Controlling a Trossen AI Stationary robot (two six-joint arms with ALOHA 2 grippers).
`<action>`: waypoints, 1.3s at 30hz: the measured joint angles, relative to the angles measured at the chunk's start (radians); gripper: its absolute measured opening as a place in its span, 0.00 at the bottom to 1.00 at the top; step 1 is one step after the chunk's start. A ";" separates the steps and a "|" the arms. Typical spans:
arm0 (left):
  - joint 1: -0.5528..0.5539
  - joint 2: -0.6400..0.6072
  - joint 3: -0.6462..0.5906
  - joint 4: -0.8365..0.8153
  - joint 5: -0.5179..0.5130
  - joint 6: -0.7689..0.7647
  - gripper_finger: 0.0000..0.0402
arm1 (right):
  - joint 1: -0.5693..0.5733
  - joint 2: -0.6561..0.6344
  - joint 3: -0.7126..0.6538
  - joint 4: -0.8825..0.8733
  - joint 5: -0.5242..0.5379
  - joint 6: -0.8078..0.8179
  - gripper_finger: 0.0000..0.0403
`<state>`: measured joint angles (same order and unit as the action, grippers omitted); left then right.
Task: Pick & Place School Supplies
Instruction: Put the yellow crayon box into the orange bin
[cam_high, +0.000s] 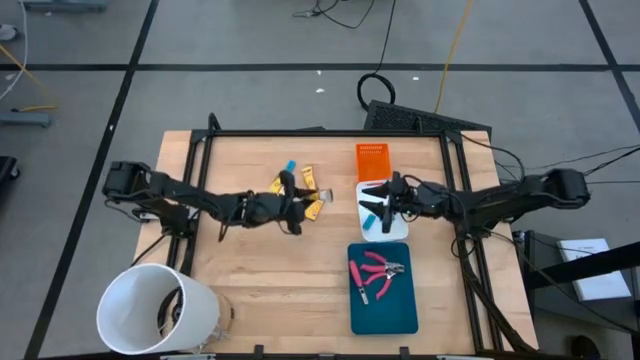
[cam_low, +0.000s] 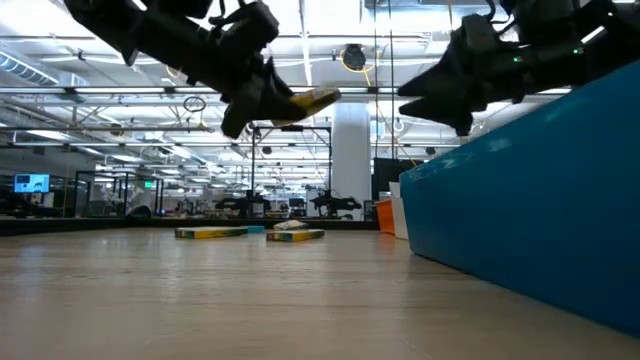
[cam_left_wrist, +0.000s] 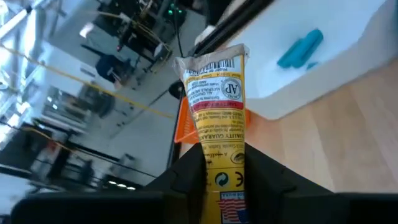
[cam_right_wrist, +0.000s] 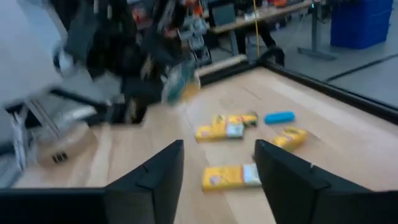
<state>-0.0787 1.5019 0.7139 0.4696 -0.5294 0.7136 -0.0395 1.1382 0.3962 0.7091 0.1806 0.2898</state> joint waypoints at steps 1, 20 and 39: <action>-0.011 0.009 0.000 0.012 -0.015 0.021 0.24 | 0.000 0.029 0.000 0.049 -0.001 0.013 0.49; -0.065 0.194 0.150 0.015 -0.102 0.167 0.23 | -0.006 0.350 0.164 0.222 -0.133 0.144 0.64; -0.071 0.188 0.151 0.025 -0.153 0.168 0.23 | -0.007 0.349 0.164 0.222 -0.133 0.119 0.17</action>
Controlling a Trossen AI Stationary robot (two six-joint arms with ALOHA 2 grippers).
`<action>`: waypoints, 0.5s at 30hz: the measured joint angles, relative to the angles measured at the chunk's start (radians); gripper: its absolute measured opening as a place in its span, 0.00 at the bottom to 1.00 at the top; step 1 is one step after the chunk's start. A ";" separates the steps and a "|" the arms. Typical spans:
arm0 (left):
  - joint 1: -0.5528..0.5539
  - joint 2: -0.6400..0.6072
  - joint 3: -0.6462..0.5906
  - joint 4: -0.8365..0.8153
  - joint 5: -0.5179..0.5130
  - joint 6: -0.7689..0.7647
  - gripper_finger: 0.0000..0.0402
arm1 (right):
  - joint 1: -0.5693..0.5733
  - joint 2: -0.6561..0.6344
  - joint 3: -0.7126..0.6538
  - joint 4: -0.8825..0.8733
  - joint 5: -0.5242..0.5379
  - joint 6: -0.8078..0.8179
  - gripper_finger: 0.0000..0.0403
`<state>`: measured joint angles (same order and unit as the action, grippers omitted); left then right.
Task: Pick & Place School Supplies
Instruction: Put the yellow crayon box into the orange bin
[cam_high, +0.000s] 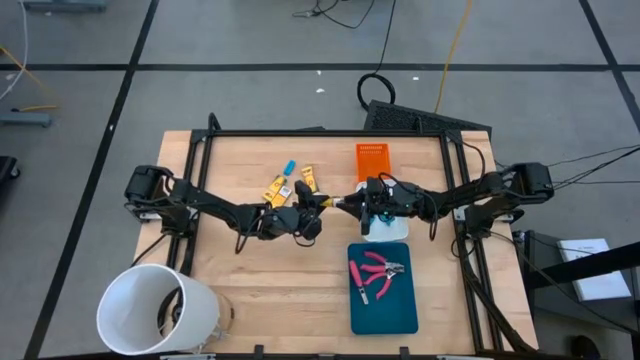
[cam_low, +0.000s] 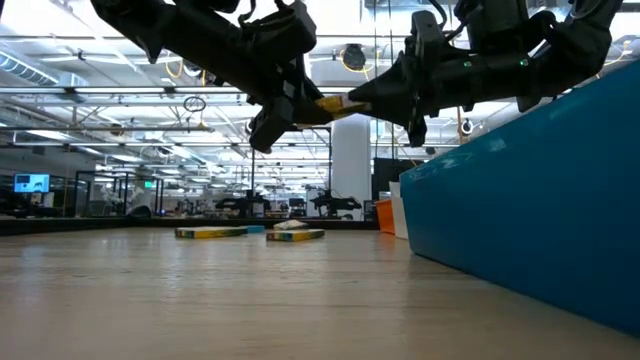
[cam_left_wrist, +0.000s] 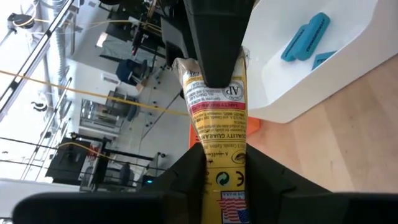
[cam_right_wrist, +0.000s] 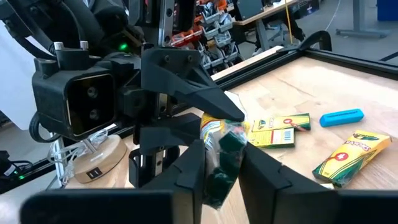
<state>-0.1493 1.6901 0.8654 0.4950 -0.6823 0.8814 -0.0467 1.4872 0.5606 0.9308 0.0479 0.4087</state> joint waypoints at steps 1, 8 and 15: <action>0.000 0.000 0.000 0.000 -0.001 0.000 0.23 | 0.000 0.000 0.000 0.000 0.000 -0.004 0.15; -0.002 0.000 -0.002 0.033 -0.023 -0.057 0.32 | 0.000 -0.001 0.000 0.005 0.000 -0.034 0.15; -0.040 0.001 -0.002 0.096 -0.063 -0.094 0.55 | -0.015 -0.002 0.000 0.004 -0.008 -0.054 0.14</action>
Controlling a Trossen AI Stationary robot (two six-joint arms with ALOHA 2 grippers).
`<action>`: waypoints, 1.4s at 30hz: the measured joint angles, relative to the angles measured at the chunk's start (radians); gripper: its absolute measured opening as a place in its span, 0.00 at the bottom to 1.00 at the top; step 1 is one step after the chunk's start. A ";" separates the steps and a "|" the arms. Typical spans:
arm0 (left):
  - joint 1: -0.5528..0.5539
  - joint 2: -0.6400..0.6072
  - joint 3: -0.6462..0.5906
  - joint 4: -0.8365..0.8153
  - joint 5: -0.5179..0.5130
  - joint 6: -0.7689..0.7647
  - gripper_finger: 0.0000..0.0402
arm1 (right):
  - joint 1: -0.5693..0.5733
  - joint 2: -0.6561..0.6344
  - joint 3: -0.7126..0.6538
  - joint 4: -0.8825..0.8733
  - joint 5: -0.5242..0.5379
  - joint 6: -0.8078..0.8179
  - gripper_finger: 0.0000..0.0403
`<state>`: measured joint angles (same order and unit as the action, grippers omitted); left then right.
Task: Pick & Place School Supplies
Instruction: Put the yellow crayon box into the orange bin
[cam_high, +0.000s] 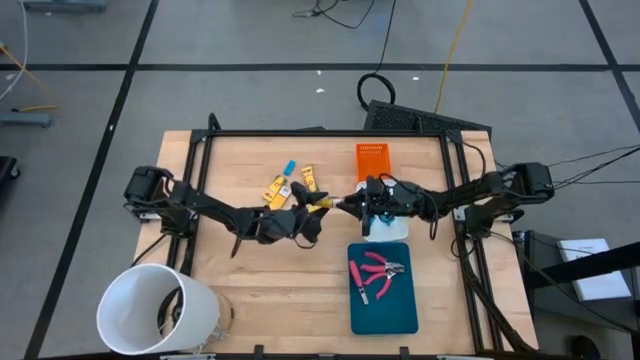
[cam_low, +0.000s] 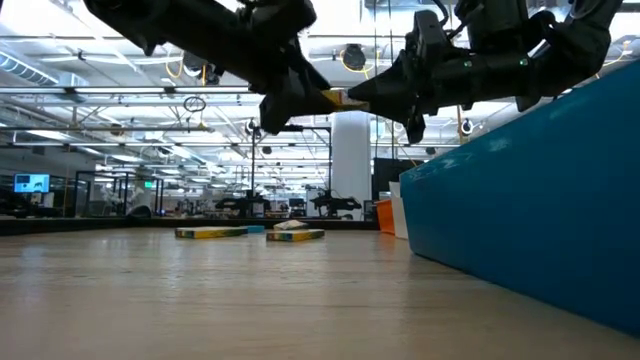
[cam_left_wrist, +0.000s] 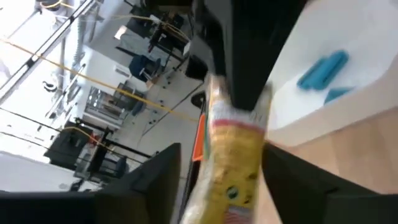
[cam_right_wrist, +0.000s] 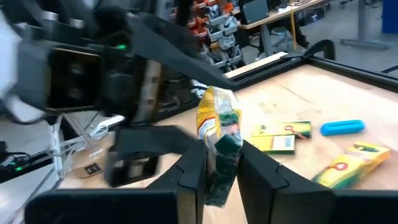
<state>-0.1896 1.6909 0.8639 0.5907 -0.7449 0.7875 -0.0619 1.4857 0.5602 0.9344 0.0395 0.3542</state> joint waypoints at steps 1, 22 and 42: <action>-0.007 0.000 0.000 0.013 0.001 -0.019 0.59 | -0.006 0.000 0.000 -0.004 0.003 -0.001 0.14; 0.012 -0.053 0.011 -0.118 -0.015 -0.344 0.76 | -0.145 -0.309 -0.001 -0.635 0.435 -0.281 0.06; 0.062 -0.053 0.011 -0.123 0.082 -0.427 0.76 | -0.292 -0.212 -0.002 -0.734 0.536 -0.262 0.14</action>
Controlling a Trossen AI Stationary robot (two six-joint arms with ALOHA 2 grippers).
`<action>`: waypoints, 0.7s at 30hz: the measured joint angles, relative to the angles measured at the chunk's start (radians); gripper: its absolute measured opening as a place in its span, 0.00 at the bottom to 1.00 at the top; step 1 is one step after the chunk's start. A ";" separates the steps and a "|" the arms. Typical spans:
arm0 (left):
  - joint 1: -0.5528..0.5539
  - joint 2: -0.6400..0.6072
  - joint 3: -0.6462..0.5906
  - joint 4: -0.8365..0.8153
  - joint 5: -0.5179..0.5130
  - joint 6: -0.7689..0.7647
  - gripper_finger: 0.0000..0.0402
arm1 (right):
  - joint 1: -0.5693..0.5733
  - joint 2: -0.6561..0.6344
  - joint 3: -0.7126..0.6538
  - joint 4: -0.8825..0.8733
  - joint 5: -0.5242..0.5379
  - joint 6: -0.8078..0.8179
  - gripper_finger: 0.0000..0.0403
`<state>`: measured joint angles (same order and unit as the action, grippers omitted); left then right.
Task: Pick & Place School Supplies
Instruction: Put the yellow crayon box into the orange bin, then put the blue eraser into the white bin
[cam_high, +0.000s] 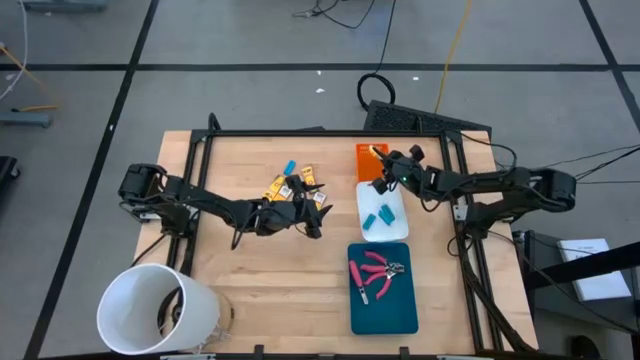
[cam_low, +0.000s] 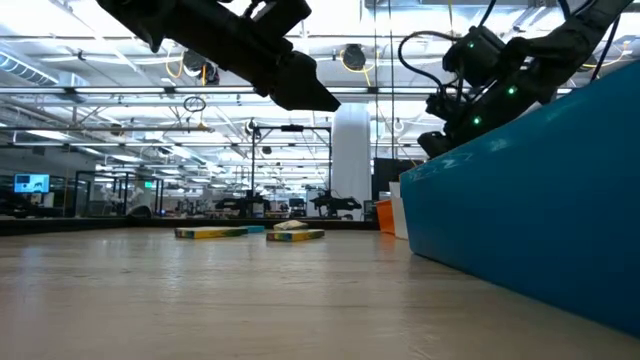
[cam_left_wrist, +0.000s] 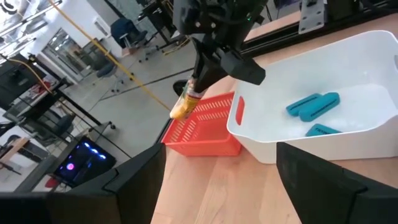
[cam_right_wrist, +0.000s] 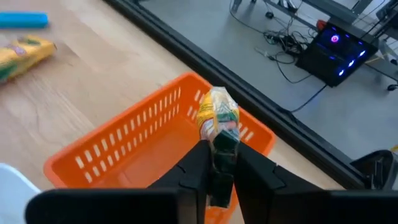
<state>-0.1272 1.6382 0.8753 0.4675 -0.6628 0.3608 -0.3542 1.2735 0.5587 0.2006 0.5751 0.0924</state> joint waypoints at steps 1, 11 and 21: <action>0.000 0.000 0.000 0.000 0.000 0.000 0.76 | 0.000 0.002 0.000 0.013 0.000 0.000 0.15; 0.000 0.000 0.000 -0.024 0.000 0.001 0.77 | 0.000 0.001 0.000 0.041 -0.029 0.018 0.31; 0.005 0.000 0.000 -0.029 -0.001 -0.020 0.77 | 0.005 -0.003 0.000 0.157 -0.184 0.027 0.44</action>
<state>-0.1223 1.6382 0.8753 0.4388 -0.6636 0.3405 -0.3488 1.2704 0.5591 0.3581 0.3912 0.1196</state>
